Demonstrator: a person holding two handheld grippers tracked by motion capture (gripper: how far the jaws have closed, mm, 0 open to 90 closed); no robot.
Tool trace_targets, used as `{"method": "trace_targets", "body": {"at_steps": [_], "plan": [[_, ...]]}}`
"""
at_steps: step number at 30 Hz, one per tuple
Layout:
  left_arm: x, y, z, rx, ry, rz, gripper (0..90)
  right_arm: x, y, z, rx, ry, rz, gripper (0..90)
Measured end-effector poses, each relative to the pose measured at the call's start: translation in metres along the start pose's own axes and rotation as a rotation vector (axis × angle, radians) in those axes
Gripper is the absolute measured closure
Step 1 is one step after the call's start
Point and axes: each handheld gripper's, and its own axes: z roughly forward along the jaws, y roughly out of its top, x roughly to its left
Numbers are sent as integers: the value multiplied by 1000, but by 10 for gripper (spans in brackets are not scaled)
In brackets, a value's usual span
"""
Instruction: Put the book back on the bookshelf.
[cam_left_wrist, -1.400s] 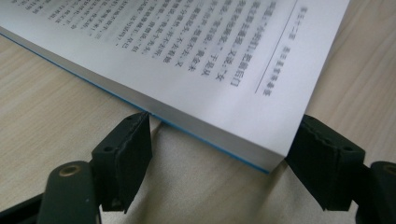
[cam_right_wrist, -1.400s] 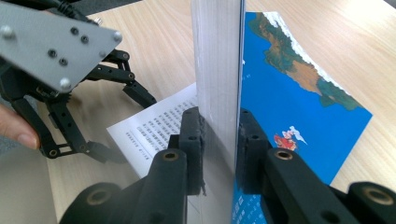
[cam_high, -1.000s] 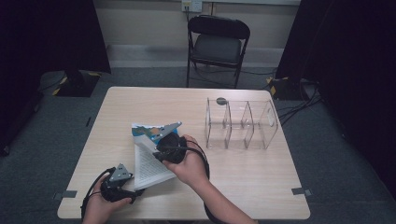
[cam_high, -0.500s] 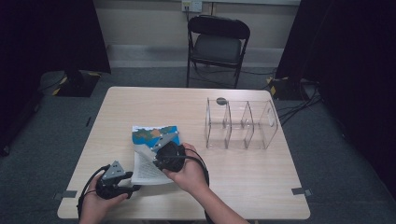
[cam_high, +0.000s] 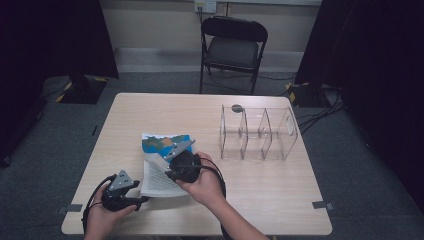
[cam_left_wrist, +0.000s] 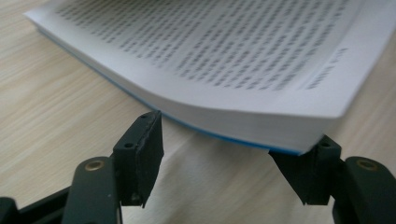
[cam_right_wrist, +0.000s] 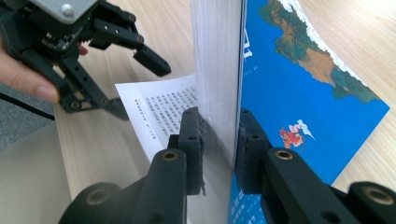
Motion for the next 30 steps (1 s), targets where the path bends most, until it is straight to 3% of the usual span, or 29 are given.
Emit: {"method": "trace_targets", "body": {"at_steps": [1,7,10,16,18,21,25,28,29,30], "plan": [[0,0,1,-10,-7,-16,337,0,0,-1,3,-1,1,756],[2,4,2,-6,5,5,284,-3,-2,-3,6,8,1,756],[3,1,7,7,2,-3,275,-3,-3,-4,6,9,5,756],[5,3,10,-33,5,32,267,-2,-4,-3,22,12,0,756],[7,3,10,-51,4,12,267,-2,-4,-4,21,16,2,755],[9,6,10,-31,15,14,236,-2,-4,-6,10,25,9,755],[11,8,14,-50,12,4,194,-3,-4,-7,18,27,10,755],[12,8,16,-54,13,18,171,-4,-5,-10,11,32,19,755],[13,9,17,-44,13,41,163,-4,-5,-11,10,31,23,755],[12,9,18,-43,13,34,163,-4,-5,-12,11,35,25,755]]}}
